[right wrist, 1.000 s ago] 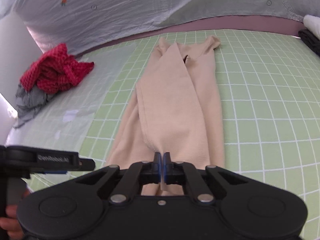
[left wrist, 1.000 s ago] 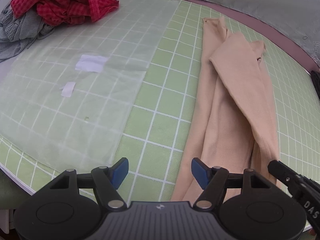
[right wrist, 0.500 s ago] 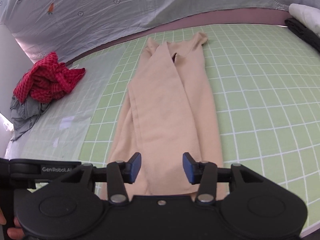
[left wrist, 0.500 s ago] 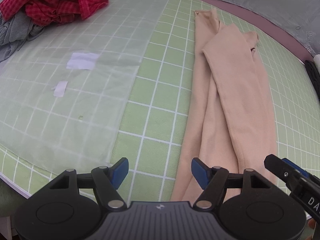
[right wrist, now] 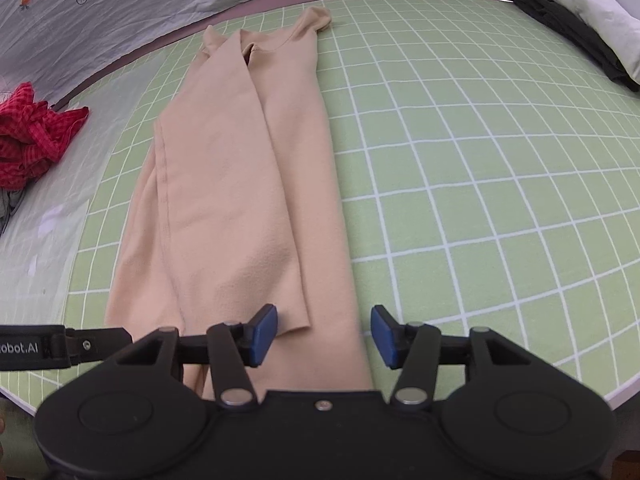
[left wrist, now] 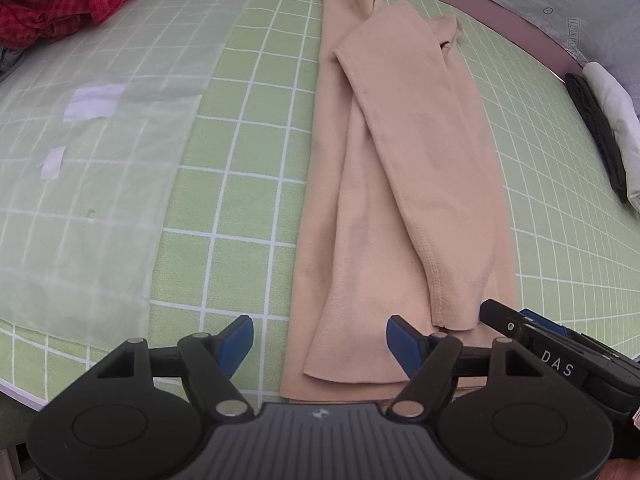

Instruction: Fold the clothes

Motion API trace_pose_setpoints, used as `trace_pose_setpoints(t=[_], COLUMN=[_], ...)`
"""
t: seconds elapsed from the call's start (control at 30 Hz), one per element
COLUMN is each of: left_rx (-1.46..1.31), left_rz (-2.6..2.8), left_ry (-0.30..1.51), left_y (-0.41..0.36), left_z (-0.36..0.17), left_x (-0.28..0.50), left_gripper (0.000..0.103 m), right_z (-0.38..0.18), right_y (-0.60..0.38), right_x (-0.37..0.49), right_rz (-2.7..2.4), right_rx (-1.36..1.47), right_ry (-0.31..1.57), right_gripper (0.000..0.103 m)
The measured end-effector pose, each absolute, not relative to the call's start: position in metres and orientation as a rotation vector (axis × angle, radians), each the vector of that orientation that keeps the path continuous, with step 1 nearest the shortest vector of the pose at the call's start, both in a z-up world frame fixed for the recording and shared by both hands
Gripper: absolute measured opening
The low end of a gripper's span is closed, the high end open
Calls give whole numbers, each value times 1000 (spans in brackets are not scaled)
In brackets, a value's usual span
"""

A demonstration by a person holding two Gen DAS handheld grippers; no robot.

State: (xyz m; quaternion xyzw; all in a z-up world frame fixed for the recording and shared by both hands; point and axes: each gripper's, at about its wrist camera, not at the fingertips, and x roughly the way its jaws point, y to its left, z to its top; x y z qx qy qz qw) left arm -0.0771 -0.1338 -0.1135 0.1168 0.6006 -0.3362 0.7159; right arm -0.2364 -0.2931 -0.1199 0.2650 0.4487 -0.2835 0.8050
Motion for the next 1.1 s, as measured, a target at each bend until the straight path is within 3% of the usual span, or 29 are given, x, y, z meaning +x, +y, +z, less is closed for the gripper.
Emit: trace_pose_setpoints(t=[0.53,0.63,0.7,0.73,0.77,0.9,1.1], left_rx=[296,304,324,309,281,140,4], left_rz=[-767,-793,-799,-799,-799,-774,-845], left_ry=[1343,1350,1332,1340,1360,1426,1344], left_y=[-145,-148,-151,-150,-149,-144,-155], left_z=[-124,-124,-123,-124,-125,-119,-74], left_x=[-90,-94,-96,-94,-91,-77,-61], left_gripper=[71,60,47,34,15,13,13], right_z=[-121,-121,-121,-122,-122,-114,-67], right_y=[-293,-294,-296,-298,-299,-304,-329], right_x=[-232,-231,-231,-231,-231,-231,-216], right_rz=[-565,-545,-524,-506,-493,-473,-431], right_rx=[598,601,610,632,650,678,684], right_ry=[965,964,965,964,963,947,823], right_gripper=[61,51,37,22,14,12,12])
